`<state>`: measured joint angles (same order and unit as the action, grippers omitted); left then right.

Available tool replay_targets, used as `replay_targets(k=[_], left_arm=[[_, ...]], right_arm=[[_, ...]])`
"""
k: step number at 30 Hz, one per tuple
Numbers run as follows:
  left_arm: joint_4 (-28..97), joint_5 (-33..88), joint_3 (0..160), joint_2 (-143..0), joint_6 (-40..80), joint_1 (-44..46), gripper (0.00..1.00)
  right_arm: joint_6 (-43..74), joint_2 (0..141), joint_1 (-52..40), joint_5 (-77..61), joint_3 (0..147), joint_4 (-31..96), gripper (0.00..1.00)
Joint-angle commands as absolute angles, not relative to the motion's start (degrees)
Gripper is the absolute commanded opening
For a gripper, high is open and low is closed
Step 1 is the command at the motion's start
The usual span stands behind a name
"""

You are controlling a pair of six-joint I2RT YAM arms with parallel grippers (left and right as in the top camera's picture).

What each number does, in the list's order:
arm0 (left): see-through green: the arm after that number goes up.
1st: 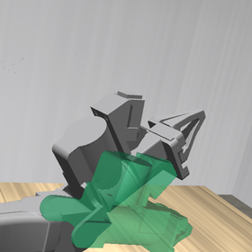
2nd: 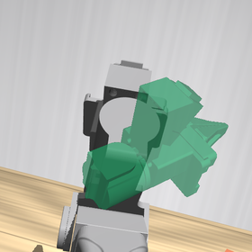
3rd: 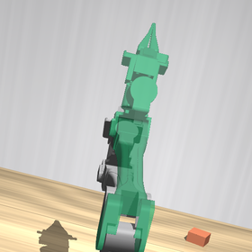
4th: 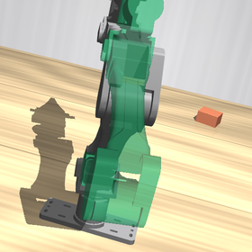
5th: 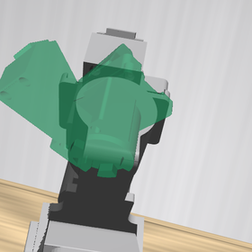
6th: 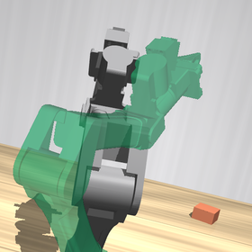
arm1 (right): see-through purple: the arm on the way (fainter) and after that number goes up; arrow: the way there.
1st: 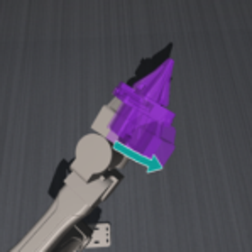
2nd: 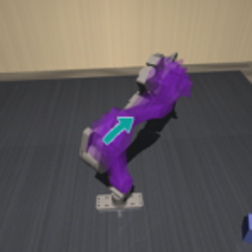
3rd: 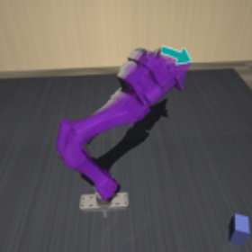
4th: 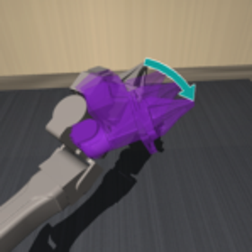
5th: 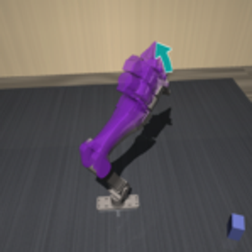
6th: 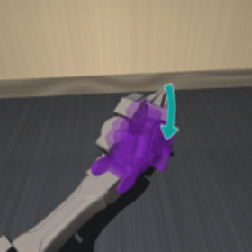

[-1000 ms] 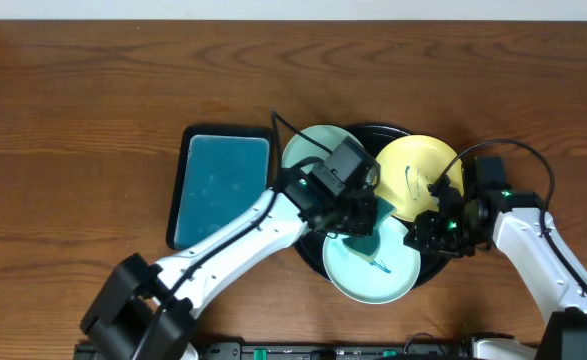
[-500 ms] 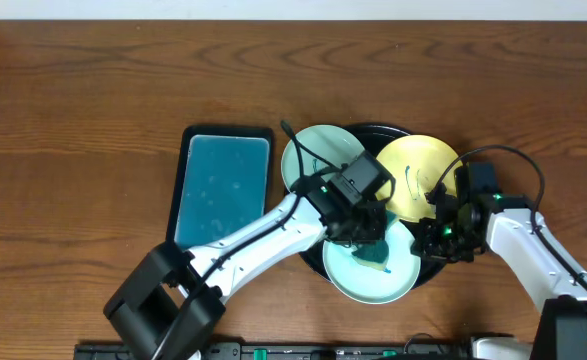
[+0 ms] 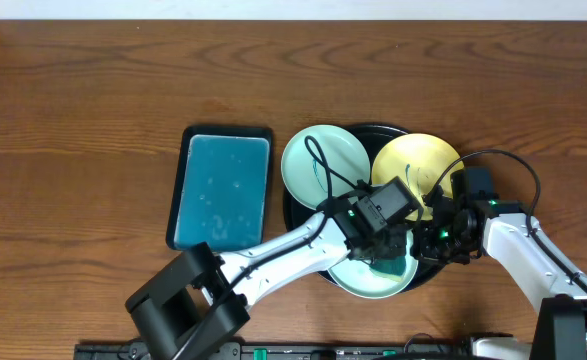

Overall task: Clean dirty plates on tray and stack at the side
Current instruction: 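Scrub the front mint plate with the sponge while the right gripper holds it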

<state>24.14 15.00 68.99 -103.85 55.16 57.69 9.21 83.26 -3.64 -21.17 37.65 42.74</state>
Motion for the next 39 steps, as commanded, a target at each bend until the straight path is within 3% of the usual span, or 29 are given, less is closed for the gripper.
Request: replay_targets(k=[1, 12, 20, 26, 31, 39], left_arm=[[23.9, 10.98, 68.55, -104.77, 56.71, 58.89, 0.07], [28.84, 7.18, 68.55, -110.26, 60.25, 59.11, 0.08], [42.96, -10.22, 68.58, -110.34, 59.61, 55.02, 0.08], [43.18, -7.4, 68.88, -108.49, 55.57, 51.37, 0.07], [41.25, 2.28, 70.5, -104.53, 49.74, 51.35, 0.08], [33.93, 7.38, 70.13, -103.33, 55.2, 55.55, 0.07]], right_arm=[[10.26, 83.59, -4.14, -21.3, 37.28, 42.63, 0.01], [10.26, 83.59, -4.23, -21.45, 37.28, 43.09, 0.01], [10.26, 83.59, -4.23, -21.45, 37.28, 43.09, 0.01], [10.24, 83.59, -4.23, -21.45, 37.28, 43.24, 0.01], [10.26, 83.59, -4.23, -21.45, 37.28, 43.27, 0.01], [10.26, 83.59, -4.23, -21.45, 37.28, 43.31, 0.01]])
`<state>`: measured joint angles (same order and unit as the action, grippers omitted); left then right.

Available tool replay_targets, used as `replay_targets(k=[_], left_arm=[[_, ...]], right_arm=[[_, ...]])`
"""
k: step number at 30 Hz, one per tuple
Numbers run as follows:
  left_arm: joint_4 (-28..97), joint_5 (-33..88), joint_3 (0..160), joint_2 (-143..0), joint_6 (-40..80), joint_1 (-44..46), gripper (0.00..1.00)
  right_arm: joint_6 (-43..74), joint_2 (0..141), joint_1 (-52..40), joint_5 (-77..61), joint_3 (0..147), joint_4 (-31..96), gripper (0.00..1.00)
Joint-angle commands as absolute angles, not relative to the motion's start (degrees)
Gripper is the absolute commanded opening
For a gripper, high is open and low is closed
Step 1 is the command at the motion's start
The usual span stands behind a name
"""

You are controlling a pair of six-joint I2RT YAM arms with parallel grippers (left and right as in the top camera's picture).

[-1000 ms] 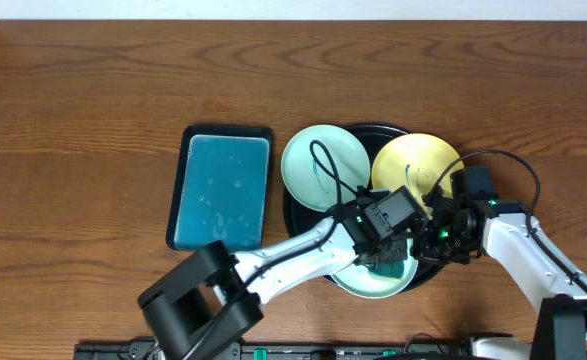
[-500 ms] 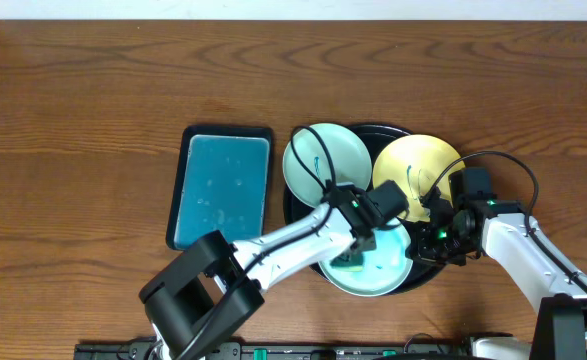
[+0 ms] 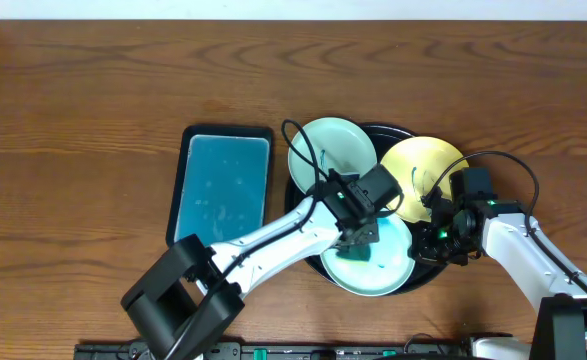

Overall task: Clean dirty plates on tray and stack at the side
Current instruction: 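Scrub the front mint plate with the sponge while the right gripper holds it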

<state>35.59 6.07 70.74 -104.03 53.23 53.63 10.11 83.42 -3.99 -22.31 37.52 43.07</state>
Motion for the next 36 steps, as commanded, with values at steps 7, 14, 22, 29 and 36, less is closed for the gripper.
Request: replay_targets(k=[7, 14, 22, 29, 36], left_arm=[[26.22, 4.49, 69.49, -106.54, 60.36, 59.02, 0.07], [23.03, 4.47, 69.49, -110.76, 63.33, 60.2, 0.08], [36.88, -3.88, 69.49, -114.17, 63.31, 57.67, 0.07], [43.86, -9.69, 69.52, -112.9, 60.73, 53.74, 0.08], [42.98, -5.93, 69.8, -103.2, 50.81, 52.42, 0.07]], right_arm=[[10.26, 83.59, -4.23, -21.45, 37.28, 43.31, 0.01], [10.26, 83.59, -4.23, -21.45, 37.28, 43.31, 0.01], [10.24, 83.59, -4.23, -21.43, 37.28, 43.44, 0.01], [10.26, 83.59, -4.23, -21.28, 37.28, 43.46, 0.01], [10.24, 83.59, -4.23, -21.26, 37.28, 43.44, 0.03]])
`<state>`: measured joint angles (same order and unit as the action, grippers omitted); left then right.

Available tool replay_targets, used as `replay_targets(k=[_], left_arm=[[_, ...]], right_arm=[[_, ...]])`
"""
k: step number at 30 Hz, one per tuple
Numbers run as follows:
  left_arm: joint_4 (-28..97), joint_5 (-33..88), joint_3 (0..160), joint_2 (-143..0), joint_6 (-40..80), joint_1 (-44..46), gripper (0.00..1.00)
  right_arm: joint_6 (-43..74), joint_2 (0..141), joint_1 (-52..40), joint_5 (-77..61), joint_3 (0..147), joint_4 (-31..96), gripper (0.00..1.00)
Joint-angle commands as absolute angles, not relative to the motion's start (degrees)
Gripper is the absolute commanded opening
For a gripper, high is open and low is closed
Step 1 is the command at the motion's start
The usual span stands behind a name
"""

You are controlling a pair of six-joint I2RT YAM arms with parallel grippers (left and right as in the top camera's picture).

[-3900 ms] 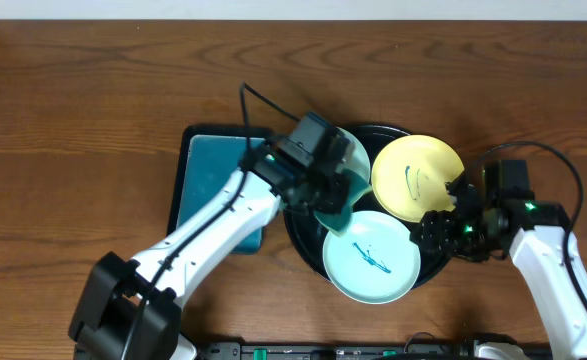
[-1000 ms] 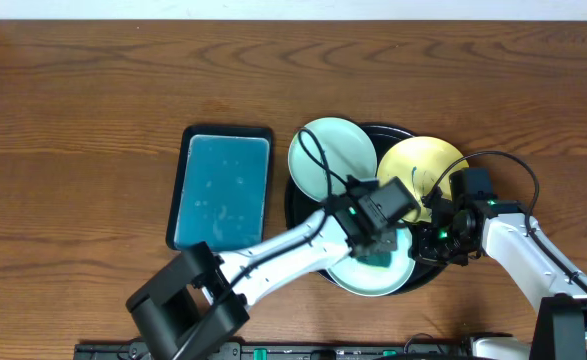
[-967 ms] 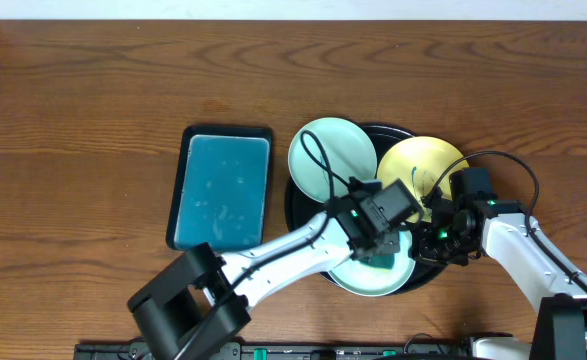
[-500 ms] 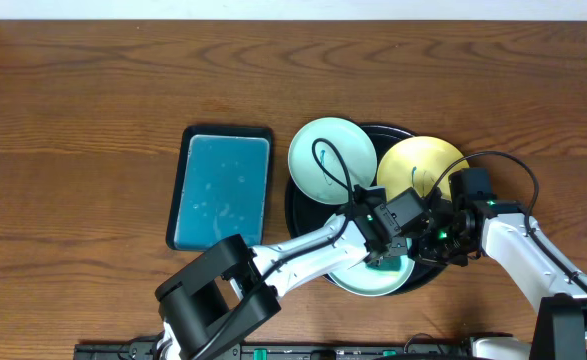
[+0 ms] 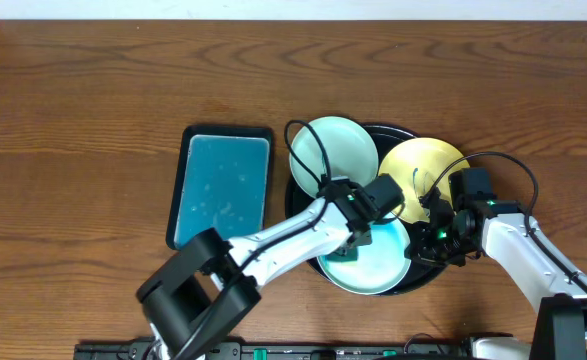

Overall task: Clean dirty plates on tray and stack at the side
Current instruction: 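Scrub the front mint plate with the sponge while the right gripper holds it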

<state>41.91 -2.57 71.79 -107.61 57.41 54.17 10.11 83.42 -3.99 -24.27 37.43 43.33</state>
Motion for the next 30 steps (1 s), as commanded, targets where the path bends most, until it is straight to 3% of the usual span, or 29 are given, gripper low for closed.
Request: replay_targets(k=[1, 5, 9, 18, 30], left_arm=[[42.92, -5.17, 69.8, -101.65, 49.52, 52.4, 0.07], [42.59, -4.71, 69.78, -95.96, 47.24, 52.42, 0.08], [39.42, -4.23, 69.67, -95.26, 52.38, 52.47, 0.08], [30.89, -2.96, 69.43, -103.7, 63.37, 56.47, 0.08], [23.4, 0.8, 69.43, -111.85, 63.75, 63.0, 0.08]], right_arm=[[10.24, 83.59, -4.23, -21.26, 37.28, 43.44, 0.05], [10.26, 83.59, -4.23, -21.26, 37.28, 43.4, 0.06], [10.26, 83.59, -4.23, -21.26, 37.28, 43.03, 0.03], [10.26, 83.59, -4.23, -21.26, 37.28, 43.07, 0.01], [10.26, 83.59, -4.23, -21.26, 37.28, 43.07, 0.01]])
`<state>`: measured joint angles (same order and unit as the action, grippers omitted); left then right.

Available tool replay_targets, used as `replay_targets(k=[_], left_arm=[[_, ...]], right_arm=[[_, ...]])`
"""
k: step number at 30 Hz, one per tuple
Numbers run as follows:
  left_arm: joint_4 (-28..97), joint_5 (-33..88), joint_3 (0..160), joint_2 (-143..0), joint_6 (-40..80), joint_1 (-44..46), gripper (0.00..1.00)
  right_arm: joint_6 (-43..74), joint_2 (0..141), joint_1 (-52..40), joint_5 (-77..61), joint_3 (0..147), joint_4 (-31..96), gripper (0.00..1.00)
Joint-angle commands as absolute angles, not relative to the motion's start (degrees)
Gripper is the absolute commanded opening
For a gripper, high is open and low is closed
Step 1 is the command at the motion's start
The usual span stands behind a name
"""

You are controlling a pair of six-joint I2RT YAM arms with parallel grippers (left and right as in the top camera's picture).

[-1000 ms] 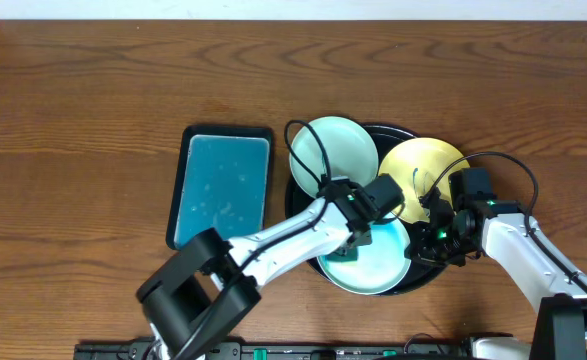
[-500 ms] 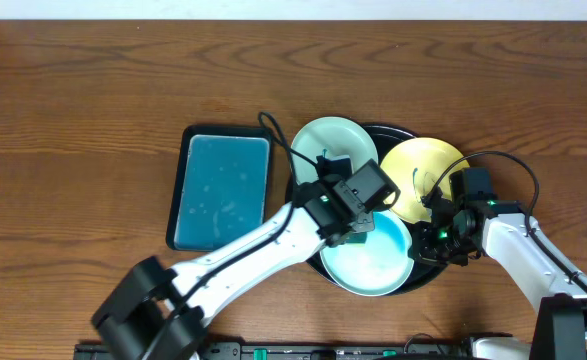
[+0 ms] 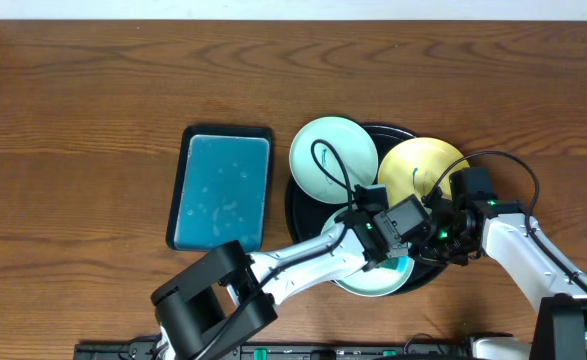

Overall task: Clean dirty plates on tray and stack at the side
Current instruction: 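Scrub the front mint plate with the sponge while the right gripper holds it, then return the sponge to the blue tray with the left gripper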

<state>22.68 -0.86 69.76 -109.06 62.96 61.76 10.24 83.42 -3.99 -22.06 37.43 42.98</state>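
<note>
A round black tray [image 3: 293,205] carries three plates: a pale green plate [image 3: 331,150] at the back left, a yellow plate [image 3: 423,162] at the back right, and a pale green front plate [image 3: 358,282]. My left gripper [image 3: 395,245] is low over the right half of the front plate, shut on a teal sponge [image 3: 401,267] that peeks out beneath it. My right gripper [image 3: 436,238] sits at the front plate's right rim and appears shut on it. The arm hides much of the front plate.
A black rectangular tray [image 3: 221,190] with blue water stands to the left of the round tray. The left arm runs from the bottom edge across the front plate. Bare wooden table lies behind and far left.
My left gripper with the sponge has moved from the upper left of the front plate to its right half. The right gripper has kept its place at the rim.
The left gripper with the sponge was first over the right of the front plate, then over its left part, then its upper left, and now is on the right again. The right gripper stayed at the plate's rim throughout.
</note>
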Motion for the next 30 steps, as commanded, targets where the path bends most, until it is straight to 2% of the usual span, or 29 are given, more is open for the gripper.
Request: replay_targets(k=[1, 10, 21, 25, 30], left_arm=[[23.75, 0.58, 69.43, -112.09, 63.72, 63.02, 0.08], [42.54, -17.45, 69.52, -111.44, 63.35, 59.09, 0.07], [44.14, -7.29, 70.37, -91.83, 45.17, 51.68, 0.08], [48.05, -6.79, 70.35, -82.89, 37.95, 44.01, 0.08], [49.91, -0.69, 69.69, -79.44, 28.77, 33.41, 0.08]], right_arm=[[10.26, 83.59, -4.23, -21.26, 37.28, 43.07, 0.01], [10.26, 83.59, -4.23, -21.23, 37.28, 43.2, 0.01], [10.17, 83.57, -4.23, -21.52, 37.3, 42.52, 0.01], [8.49, 82.91, -4.23, -22.98, 38.44, 42.5, 0.01], [8.49, 79.44, -4.23, -21.76, 41.6, 44.25, 0.01]])
